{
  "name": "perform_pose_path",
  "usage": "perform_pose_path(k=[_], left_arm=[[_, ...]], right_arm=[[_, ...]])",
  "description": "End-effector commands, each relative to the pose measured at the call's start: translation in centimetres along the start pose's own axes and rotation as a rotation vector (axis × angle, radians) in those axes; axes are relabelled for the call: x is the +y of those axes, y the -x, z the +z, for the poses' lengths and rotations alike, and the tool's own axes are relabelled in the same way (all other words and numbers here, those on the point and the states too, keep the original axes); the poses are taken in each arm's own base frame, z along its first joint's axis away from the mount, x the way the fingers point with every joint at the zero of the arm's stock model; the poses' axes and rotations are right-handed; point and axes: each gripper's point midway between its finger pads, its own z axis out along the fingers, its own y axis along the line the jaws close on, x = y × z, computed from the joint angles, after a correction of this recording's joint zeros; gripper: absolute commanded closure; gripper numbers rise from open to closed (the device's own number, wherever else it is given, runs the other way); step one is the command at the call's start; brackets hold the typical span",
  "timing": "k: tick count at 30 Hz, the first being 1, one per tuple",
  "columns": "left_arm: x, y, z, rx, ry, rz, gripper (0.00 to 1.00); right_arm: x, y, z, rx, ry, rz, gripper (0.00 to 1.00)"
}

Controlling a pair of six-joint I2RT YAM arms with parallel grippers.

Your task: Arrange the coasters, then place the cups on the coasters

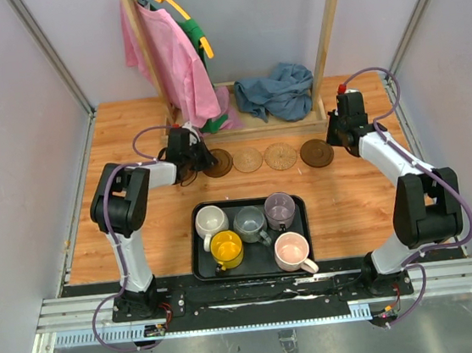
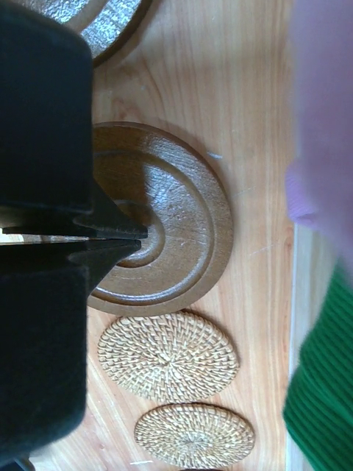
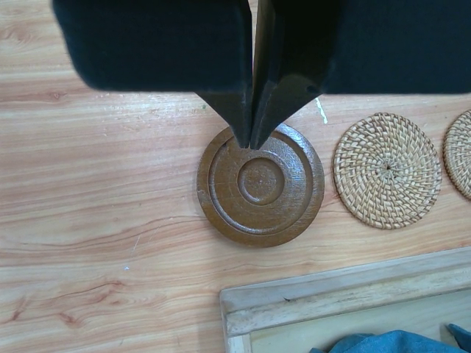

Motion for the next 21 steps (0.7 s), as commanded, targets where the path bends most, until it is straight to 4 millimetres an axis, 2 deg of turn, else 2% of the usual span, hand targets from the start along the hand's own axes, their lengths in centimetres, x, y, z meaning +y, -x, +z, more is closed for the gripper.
perform_pose_path(k=[1, 13, 21], left_arm=[[0.1, -0.4, 0.2, 0.022, 0.018, 0.019, 0.99], [2.6, -2.8, -1.9, 0.071, 0.151, -0.022, 1.00], [2.2, -3.3, -2.3, 0.083, 0.136, -0.038, 0.99]], right_arm=[[-0.4, -0.1, -0.4, 0.000, 0.000, 0.017, 0.99], [-0.1, -0.1, -0.6, -0.003, 0.017, 0.024, 0.99], [0.1, -0.1, -0.7, -0.003, 0.026, 0.035, 0.99]])
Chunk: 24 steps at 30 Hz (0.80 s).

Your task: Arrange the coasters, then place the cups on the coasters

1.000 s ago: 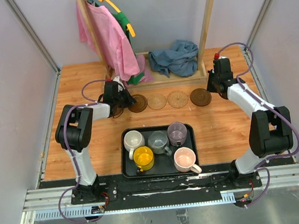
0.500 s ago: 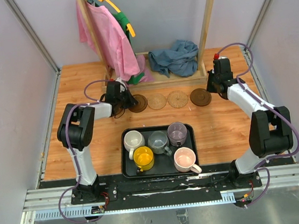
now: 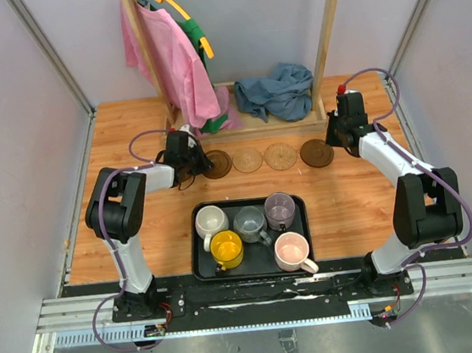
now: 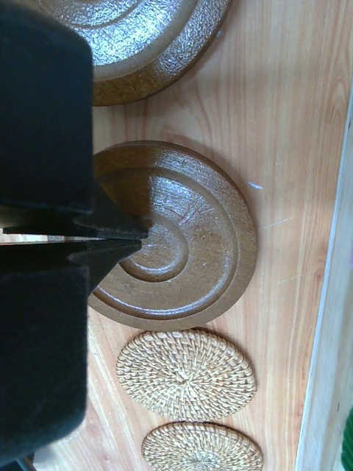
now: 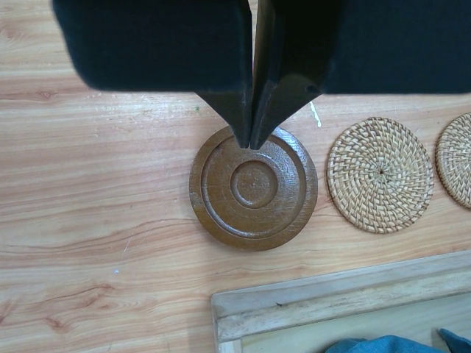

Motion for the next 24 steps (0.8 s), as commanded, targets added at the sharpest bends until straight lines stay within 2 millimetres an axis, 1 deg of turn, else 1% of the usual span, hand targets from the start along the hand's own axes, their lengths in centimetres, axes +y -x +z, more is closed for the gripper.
perform_pose_path(k=[1, 10, 16, 20, 24], left_arm=[[1.0, -2.2, -0.7, 0.069, 0.047, -0.012, 0.99], [0.5, -2.3, -0.8, 0.073, 0.033, -0.015, 0.99], [0.5, -1.6, -0.8, 0.057, 0.041, -0.013, 1.00], [-0.3, -0.2, -0.7, 0.021, 0.024, -0.019, 0.99], [-1.6, 2.3, -0.8, -0.033, -0.001, -0.006, 0.98]], right_arm=[[-0.3, 0.1, -0.7, -0.011, 0.006, 0.027, 0.99], [-0.3, 0.2, -0.7, -0.013, 0.007, 0.027, 0.99], [-0.1, 0.4, -0.7, -0.019, 0.012, 0.026, 0.99], [-0.1, 0.5, -0.8, -0.021, 0.013, 0.023, 0.99], [-0.2, 0.6, -1.0, -0.026, 0.008, 0.018, 0.99]])
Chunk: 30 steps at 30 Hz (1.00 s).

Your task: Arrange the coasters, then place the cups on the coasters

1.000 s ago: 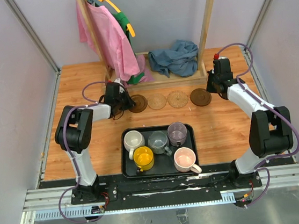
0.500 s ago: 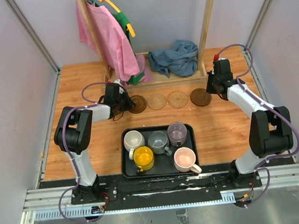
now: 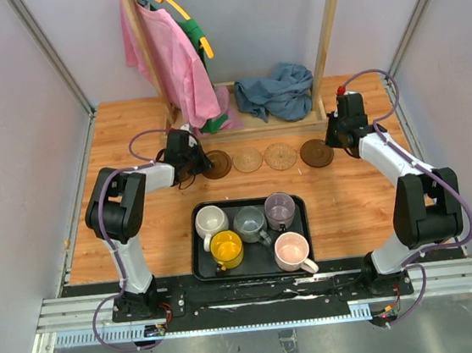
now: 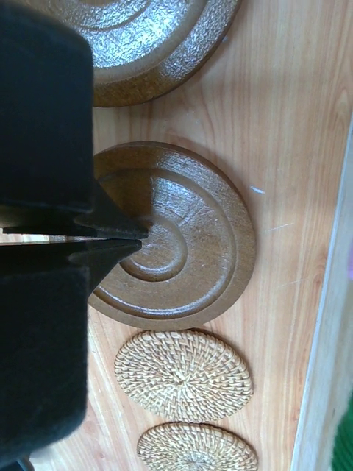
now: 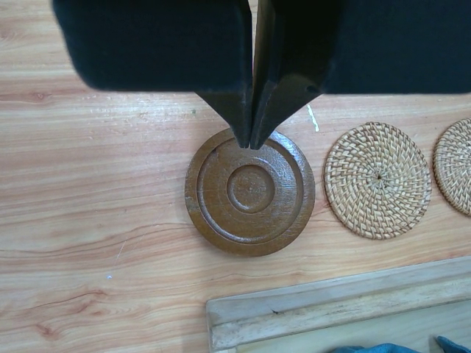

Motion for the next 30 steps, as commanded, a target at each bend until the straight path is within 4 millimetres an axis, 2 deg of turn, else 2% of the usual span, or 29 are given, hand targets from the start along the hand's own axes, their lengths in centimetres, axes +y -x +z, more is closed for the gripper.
perform_pose_path(k=[1, 7, 10, 15, 18, 22, 30], left_arm=[[-1.8, 3.1, -0.7, -0.061, -0.016, 0.017, 0.98], [-4.6, 6.9, -1.9, -0.138, -0.081, 0.039, 0.97], [-5.5, 7.9, -3.0, -0.169, -0.105, 0.044, 0.96], [-5.3, 8.1, -5.0, -0.204, -0.086, 0.055, 0.96], [-4.4, 7.7, -6.3, -0.225, -0.048, 0.052, 0.95], [-3.1, 7.2, -8.1, -0.256, -0.009, 0.034, 0.95], [-0.1, 6.2, -11.5, -0.335, 0.068, -0.015, 0.93]], right_arm=[[-0.4, 1.1, -1.2, -0.041, -0.006, 0.014, 0.99], [-0.6, 1.6, -1.8, -0.062, -0.010, 0.008, 0.95], [-0.6, 2.1, -2.3, -0.082, -0.015, 0.006, 0.86], [-1.5, 3.0, -3.7, -0.122, -0.058, -0.003, 0.52], [-2.4, 3.3, -4.6, -0.150, -0.099, -0.003, 0.28], [-3.2, 3.1, -5.6, -0.160, -0.140, 0.003, 0.03], [-5.5, 2.0, -6.9, -0.152, -0.249, 0.046, 0.02]])
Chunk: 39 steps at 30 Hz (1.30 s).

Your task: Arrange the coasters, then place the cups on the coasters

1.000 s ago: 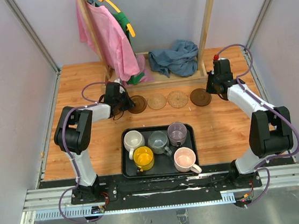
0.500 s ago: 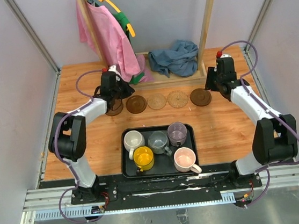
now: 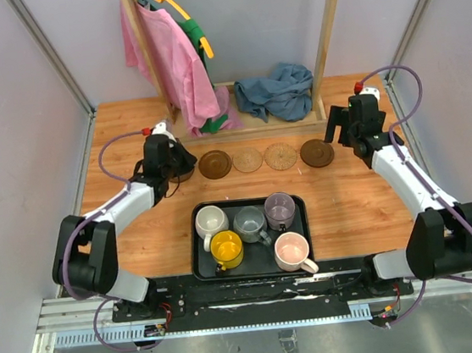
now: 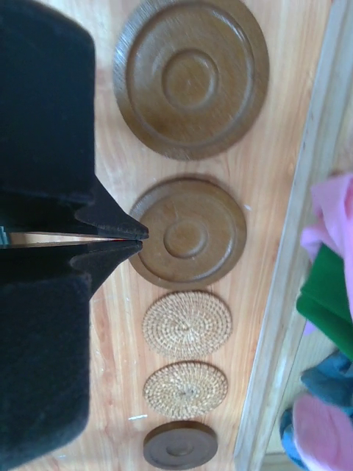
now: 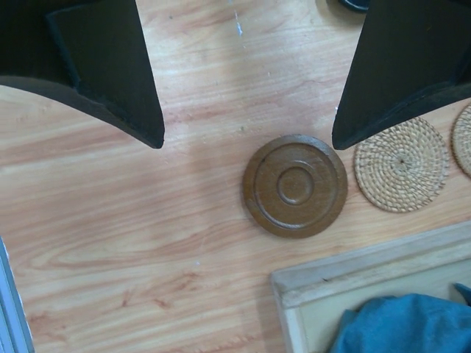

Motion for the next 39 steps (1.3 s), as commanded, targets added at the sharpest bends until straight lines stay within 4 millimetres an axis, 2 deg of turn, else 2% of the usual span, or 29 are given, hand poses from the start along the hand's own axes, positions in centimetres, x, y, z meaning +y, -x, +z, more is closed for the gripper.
perform_pose_path(k=[1, 7, 11, 13, 23, 27, 29, 33, 39], left_arm=[[1.6, 1.7, -1.8, -0.097, 0.059, -0.021, 0.93], [3.7, 1.6, -3.8, -0.149, 0.132, -0.035, 0.90], [5.2, 0.9, -5.0, -0.170, 0.185, -0.055, 0.80], [5.8, 0.5, -5.6, -0.179, 0.206, -0.066, 0.79], [8.0, -0.5, -8.0, -0.228, 0.283, -0.092, 0.74], [8.8, -0.8, -8.1, -0.228, 0.316, -0.113, 0.72], [9.1, -0.9, -8.0, -0.226, 0.321, -0.129, 0.72], [9.5, -1.2, -7.8, -0.221, 0.323, -0.147, 0.71], [9.8, -1.3, -7.6, -0.217, 0.327, -0.145, 0.72]], right_arm=[[-3.1, -0.8, -0.9, 0.005, -0.126, 0.033, 0.02], [-4.6, -0.6, -1.7, -0.025, -0.177, 0.073, 0.02], [-5.2, -1.3, -1.6, -0.019, -0.180, 0.087, 0.02], [-5.0, -1.9, -1.1, 0.006, -0.156, 0.093, 0.02], [-2.5, -3.4, 1.4, 0.089, -0.027, 0.073, 0.53], [-1.8, -4.2, 2.9, 0.138, -0.001, 0.053, 0.84], [-1.4, -4.6, 3.7, 0.162, 0.012, 0.047, 0.96], [-0.8, -4.8, 4.7, 0.197, 0.029, 0.047, 0.99], [-0.3, -4.9, 4.3, 0.188, 0.059, 0.055, 0.99]])
